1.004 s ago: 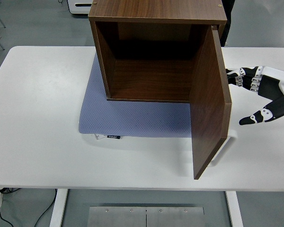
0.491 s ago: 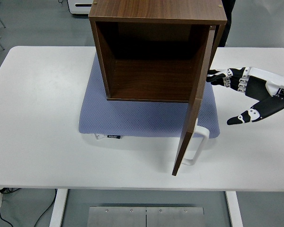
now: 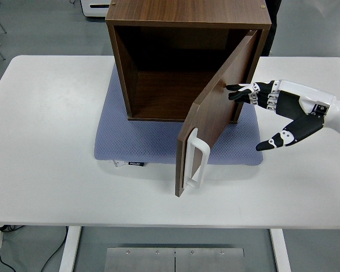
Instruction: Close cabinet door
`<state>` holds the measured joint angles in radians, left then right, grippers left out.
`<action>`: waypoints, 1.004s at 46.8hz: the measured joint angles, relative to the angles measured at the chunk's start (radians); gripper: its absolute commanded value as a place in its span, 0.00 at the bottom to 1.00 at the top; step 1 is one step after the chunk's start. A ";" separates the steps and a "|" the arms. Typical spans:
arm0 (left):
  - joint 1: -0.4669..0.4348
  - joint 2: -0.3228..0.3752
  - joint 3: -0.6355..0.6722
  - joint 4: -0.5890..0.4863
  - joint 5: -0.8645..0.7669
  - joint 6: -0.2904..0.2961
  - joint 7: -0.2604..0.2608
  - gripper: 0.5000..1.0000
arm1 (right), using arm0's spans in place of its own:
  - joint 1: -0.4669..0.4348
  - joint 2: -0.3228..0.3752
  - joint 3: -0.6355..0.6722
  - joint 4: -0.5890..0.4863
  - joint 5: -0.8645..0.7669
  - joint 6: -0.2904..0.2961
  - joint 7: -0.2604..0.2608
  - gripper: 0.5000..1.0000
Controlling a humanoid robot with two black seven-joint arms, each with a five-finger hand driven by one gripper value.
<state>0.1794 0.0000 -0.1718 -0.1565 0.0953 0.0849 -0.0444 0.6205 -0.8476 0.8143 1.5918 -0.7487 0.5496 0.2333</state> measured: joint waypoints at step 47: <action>0.000 0.000 0.000 0.000 0.000 0.000 0.000 1.00 | 0.122 0.229 -0.155 -0.085 0.000 -0.004 -0.002 1.00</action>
<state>0.1794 0.0000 -0.1718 -0.1565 0.0954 0.0847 -0.0444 0.7424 -0.6186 0.6597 1.5070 -0.7488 0.5461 0.2311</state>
